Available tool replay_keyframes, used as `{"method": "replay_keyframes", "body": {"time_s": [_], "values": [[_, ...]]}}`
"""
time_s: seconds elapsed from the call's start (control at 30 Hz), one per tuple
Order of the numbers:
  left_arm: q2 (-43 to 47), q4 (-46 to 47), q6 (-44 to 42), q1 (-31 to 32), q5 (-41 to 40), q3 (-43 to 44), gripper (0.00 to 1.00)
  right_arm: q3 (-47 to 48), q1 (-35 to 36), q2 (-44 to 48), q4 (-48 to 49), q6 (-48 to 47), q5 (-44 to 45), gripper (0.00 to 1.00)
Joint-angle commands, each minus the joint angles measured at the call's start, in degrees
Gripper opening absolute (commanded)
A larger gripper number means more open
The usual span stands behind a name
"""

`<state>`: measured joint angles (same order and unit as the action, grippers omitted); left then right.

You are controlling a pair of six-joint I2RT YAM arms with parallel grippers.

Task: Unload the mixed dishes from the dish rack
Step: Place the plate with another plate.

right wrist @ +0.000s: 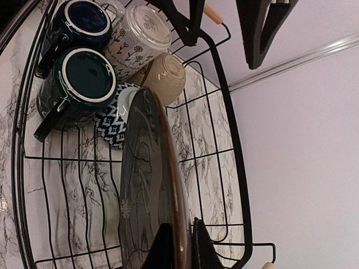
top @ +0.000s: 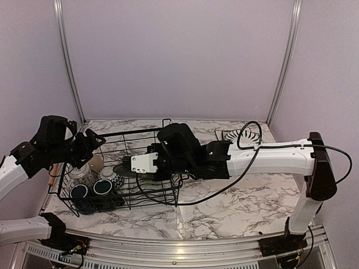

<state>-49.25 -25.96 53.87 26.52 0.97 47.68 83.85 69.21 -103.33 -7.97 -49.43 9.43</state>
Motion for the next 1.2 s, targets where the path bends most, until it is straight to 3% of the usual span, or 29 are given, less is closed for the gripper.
{"method": "replay_keyframes", "body": {"time_s": [0.0, 0.2, 0.5, 0.9, 1.0, 1.17], "values": [[0.42, 0.44, -1.05, 0.11, -0.71, 0.7, 0.9, 2.37, -0.11, 3.74, 8.25, 0.59, 3.89, 0.0], [0.47, 1.19, -0.78, 0.11, -0.47, 0.25, 0.9, 0.85, -0.26, 1.52, 18.46, -1.73, 11.54, 0.0], [1.76, 0.47, -0.91, 0.15, -1.46, 0.18, 0.9, 0.89, -0.75, 2.3, 15.94, -0.62, 6.87, 0.0], [1.0, 1.54, -1.7, 0.11, -2.64, 0.53, 0.91, 0.73, -0.52, 11.6, 14.51, 9.88, 6.93, 0.0], [0.48, 1.95, -1.66, 0.11, -2.04, 0.51, 0.91, 0.22, -2.64, 15.22, 15.28, 15.92, 6.27, 0.0], [0.52, 2.34, -1.73, 0.11, -2.29, 0.32, 0.91, -1.27, -13.24, 21.81, 16.56, 34.35, 2.55, 0.0]]}}
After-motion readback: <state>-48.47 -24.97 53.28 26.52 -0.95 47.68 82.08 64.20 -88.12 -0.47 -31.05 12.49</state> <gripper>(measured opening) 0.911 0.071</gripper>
